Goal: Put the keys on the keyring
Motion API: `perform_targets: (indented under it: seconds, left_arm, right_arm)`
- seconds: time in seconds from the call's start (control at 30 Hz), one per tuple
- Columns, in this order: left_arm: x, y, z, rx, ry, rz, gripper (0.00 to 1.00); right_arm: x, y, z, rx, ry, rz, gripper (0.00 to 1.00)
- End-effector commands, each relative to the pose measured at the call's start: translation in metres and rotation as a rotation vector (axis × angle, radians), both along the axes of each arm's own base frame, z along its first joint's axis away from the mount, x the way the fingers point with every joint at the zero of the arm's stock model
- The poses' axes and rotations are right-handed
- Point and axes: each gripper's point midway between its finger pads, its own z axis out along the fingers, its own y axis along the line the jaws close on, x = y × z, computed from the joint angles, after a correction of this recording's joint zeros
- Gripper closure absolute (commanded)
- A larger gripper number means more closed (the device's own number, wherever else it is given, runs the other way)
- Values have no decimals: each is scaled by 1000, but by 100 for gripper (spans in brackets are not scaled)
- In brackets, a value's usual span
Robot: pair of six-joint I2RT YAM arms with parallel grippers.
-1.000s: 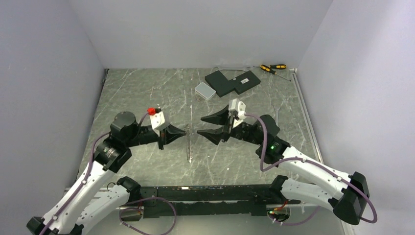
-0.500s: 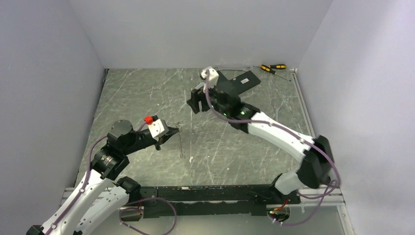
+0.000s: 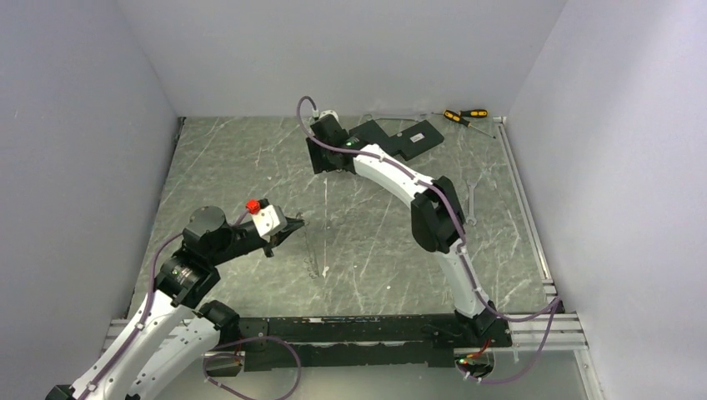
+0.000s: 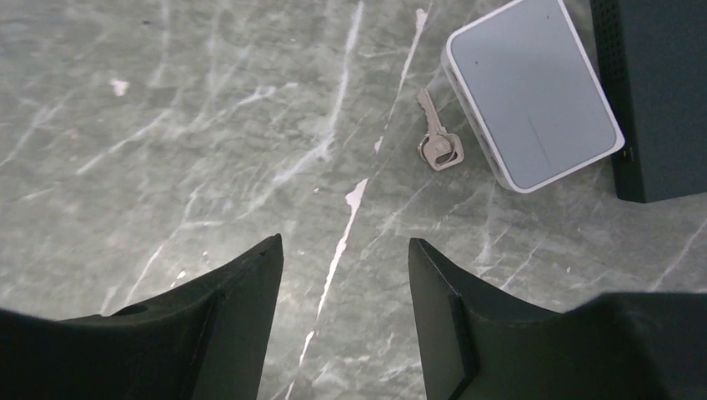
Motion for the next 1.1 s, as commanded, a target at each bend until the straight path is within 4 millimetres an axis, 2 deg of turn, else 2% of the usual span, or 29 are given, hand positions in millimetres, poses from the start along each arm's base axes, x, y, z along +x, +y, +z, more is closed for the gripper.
perform_targets:
  seconds: [0.0, 0.07, 0.23, 0.4, 0.57, 0.8, 0.97, 1.07]
  left_arm:
    - [0, -2, 13, -18, -69, -16, 100]
    - [0, -2, 13, -18, -69, -17, 100]
    - [0, -2, 12, -15, -65, -21, 100]
    - [1, -3, 9, -7, -60, -21, 100]
    - [3, -2, 6, 3, -54, -15, 100]
    - [2, -2, 6, 5, -57, -16, 100]
    - [2, -2, 6, 6, -56, -18, 100]
    - [2, -2, 5, 7, -56, -16, 100]
  right_arm:
    - [22, -8, 10, -24, -26, -74, 42]
    - [32, -10, 0, -43, -38, -83, 46]
    - [51, -14, -20, -69, -40, -105, 47]
    - [61, -13, -40, -76, -51, -95, 40]
    - [72, -16, -63, -50, -17, -95, 39]
    - [80, -19, -82, -26, 10, -85, 44]
    - [78, -18, -93, -29, 27, -70, 47]
    - [75, -17, -99, -31, 41, -58, 52]
